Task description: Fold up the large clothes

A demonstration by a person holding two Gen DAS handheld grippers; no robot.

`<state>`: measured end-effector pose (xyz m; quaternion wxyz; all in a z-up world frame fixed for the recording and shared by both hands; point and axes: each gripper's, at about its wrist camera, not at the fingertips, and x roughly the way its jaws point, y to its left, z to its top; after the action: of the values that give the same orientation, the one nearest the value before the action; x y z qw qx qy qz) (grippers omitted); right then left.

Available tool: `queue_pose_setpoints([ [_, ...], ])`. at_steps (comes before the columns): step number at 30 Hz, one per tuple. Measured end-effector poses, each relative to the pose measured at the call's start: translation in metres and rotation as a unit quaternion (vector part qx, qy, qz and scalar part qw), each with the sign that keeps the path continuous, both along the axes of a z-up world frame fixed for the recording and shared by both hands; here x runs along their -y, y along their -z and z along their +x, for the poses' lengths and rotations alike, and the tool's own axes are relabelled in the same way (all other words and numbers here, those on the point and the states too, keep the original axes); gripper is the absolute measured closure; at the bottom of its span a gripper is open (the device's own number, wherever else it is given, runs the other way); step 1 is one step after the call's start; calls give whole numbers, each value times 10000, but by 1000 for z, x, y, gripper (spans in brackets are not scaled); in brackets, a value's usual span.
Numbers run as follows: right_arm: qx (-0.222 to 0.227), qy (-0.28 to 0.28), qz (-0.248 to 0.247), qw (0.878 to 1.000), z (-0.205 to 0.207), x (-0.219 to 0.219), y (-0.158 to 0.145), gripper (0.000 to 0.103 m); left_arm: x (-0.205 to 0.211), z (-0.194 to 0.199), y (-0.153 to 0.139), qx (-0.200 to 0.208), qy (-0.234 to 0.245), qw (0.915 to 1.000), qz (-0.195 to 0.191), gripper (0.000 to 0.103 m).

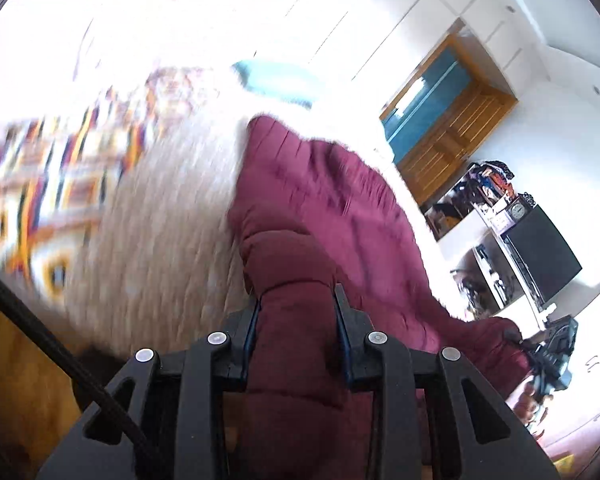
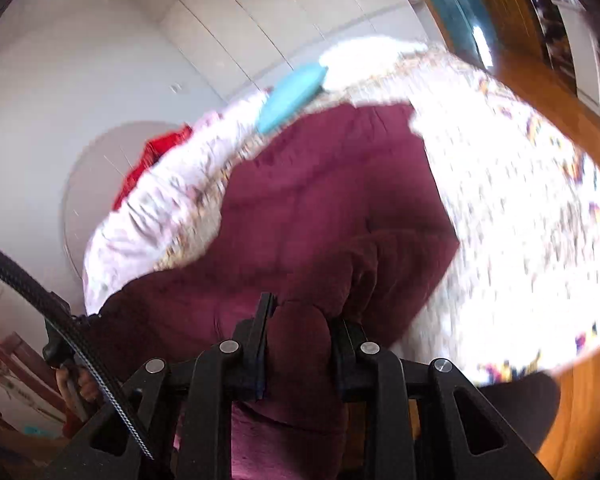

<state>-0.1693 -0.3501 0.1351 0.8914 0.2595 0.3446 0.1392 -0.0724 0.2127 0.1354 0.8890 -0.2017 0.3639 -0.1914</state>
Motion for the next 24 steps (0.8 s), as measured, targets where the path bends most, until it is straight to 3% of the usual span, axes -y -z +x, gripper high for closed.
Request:
queue_pose_setpoints([
  [4, 384, 382, 102, 9985, 63, 18, -33, 77, 22, 57, -36, 370, -169, 9984, 385, 72],
  [8, 277, 895, 111, 9955, 127, 39, -38, 77, 49, 139, -36, 249, -452, 9958, 759, 71],
  [13, -407, 1578, -524, 9852, 212, 52, -8, 77, 73, 229, 4, -467, -705, 9935, 758, 67],
  [17, -958, 1782, -708, 9768, 248, 64, 31, 76, 93, 275, 35, -935, -944, 9864, 965, 64],
  [20, -1214, 1919, -672, 9716, 267, 74, 51, 74, 98, 291, 41, -992, -913, 9857, 1009, 59],
  [24, -1267, 1835, -371, 9741, 279, 85, 58, 71, 86, 301, 19, -766, -808, 9918, 622, 43],
])
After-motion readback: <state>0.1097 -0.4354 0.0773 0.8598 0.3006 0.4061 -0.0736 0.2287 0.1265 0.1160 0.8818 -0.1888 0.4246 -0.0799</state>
